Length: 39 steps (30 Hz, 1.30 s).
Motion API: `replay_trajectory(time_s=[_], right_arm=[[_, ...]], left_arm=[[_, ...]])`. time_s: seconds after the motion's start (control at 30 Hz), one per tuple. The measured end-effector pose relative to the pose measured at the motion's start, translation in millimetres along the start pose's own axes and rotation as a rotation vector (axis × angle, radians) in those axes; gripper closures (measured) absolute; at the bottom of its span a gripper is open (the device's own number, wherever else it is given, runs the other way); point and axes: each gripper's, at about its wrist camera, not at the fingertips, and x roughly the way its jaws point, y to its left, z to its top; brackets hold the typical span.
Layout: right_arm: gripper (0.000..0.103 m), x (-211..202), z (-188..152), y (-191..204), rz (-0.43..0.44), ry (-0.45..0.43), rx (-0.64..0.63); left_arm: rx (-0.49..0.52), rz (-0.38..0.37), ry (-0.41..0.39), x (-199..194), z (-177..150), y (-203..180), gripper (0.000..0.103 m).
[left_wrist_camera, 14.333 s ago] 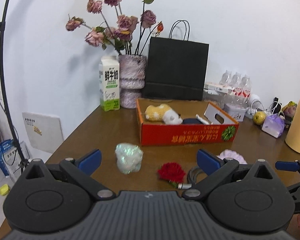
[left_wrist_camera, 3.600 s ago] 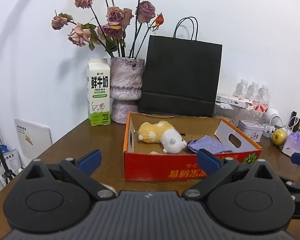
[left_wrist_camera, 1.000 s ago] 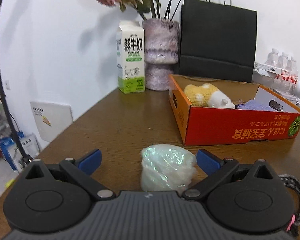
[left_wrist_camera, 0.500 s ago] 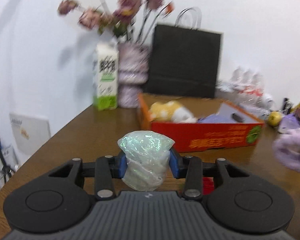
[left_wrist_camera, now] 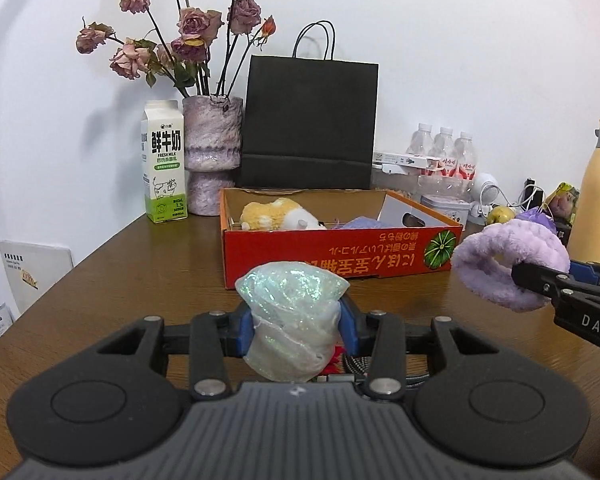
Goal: Organize objects
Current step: 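Carry the plastic bag in the left tool and the scrunchie in the right tool to the box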
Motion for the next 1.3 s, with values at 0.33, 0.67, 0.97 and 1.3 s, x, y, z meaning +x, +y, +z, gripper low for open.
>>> replay_trajectory(time_s=[0.33, 0.67, 0.97, 1.3], right_arm=[[0.067, -2, 1, 3, 0.003, -0.008, -0.006], [0.067, -6, 6, 6, 0.021, -0.026, 0.013], [0.067, -1, 18, 4, 0.046, -0.015, 0.036], [0.067, 16, 37, 6, 0.065, -0.024, 0.021]], left_arm=[[-0.007, 0.007, 0.001, -1, -1, -4, 0.061], [-0.040, 0.004, 0.003, -1, 0, -15, 0.061], [-0.057, 0.021, 0.020, 6, 14, -15, 0.061], [-0.055, 0.036, 0.002, 18, 34, -19, 0.061]])
